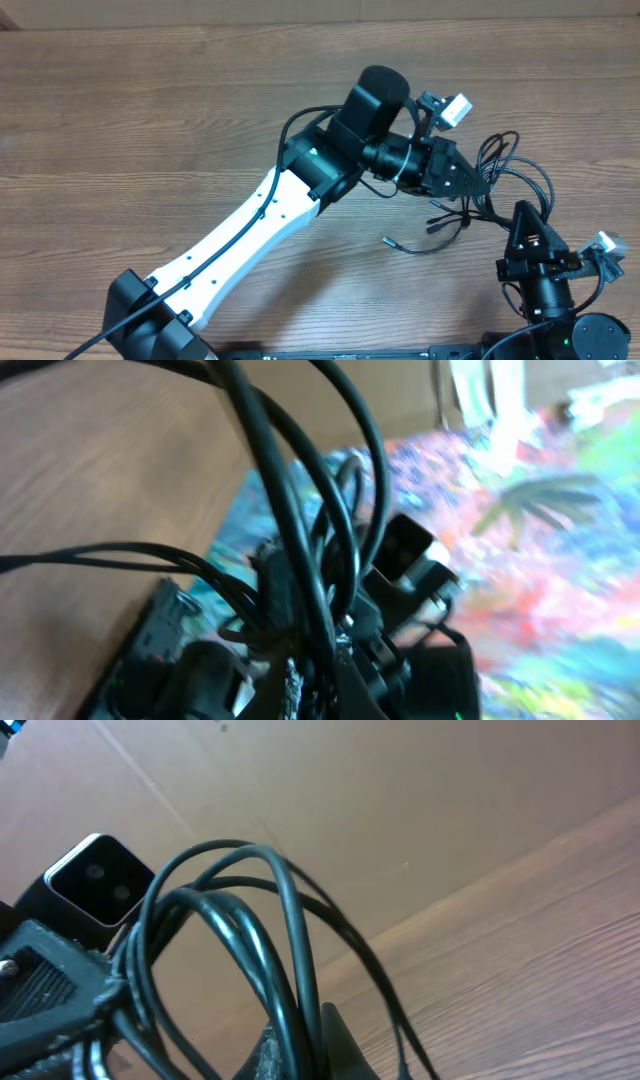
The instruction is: Untangle cables
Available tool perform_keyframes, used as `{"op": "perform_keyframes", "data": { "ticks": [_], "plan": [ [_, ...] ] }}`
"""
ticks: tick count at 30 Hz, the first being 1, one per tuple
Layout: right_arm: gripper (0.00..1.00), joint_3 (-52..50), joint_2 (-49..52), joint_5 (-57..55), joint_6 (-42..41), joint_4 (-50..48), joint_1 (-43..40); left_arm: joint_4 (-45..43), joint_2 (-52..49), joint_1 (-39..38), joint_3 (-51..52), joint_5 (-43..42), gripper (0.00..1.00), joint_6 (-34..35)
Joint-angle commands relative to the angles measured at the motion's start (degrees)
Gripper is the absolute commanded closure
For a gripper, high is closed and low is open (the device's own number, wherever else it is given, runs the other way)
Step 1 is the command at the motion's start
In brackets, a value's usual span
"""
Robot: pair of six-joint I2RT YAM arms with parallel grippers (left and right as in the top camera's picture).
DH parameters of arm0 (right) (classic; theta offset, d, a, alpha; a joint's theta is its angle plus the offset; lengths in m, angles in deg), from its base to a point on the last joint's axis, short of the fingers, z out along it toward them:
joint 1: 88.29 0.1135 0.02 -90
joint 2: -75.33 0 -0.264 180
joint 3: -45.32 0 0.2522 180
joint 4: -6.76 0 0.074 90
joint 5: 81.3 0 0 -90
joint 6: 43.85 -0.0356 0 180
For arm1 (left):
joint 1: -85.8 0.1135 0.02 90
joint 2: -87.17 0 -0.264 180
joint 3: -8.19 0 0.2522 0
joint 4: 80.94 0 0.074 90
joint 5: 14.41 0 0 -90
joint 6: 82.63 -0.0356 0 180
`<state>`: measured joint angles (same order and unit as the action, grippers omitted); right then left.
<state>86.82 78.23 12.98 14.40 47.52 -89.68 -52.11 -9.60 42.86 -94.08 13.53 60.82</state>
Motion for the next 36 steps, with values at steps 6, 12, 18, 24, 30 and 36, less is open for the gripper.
{"op": "perform_keyframes", "data": {
  "ticks": [6, 12, 18, 24, 30, 36],
  "plan": [
    [0.96, 0.0, -0.1, -3.8, 1.9, 1.7, -0.2, -6.8, 0.9, 4.1, -0.7, -28.6, 0.96, -11.2],
    [0.96, 0.0, -0.1, -3.8, 1.9, 1.9, -0.2, -5.9, 0.9, 4.8, -0.7, -28.6, 0.96, -18.3],
    [0.96, 0.0, -0.1, -8.7, 2.1, 4.2, -0.2, -5.9, 0.9, 7.6, -0.7, -28.6, 0.96, -15.5],
    [0.96, 0.0, -0.1, -9.0, 2.1, 4.5, -0.2, -6.0, 0.9, 12.5, -0.7, -28.6, 0.96, -15.8],
    [0.96, 0.0, -0.1, -8.9, 1.8, 4.5, -0.2, -5.9, 0.9, 19.1, -0.7, -24.5, 0.57, -20.0],
    [0.96, 0.0, -0.1, -8.7, 1.6, 5.1, -0.2, -4.2, 0.9, 22.0, -0.7, -10.4, 0.00, -23.9]
  ]
}}
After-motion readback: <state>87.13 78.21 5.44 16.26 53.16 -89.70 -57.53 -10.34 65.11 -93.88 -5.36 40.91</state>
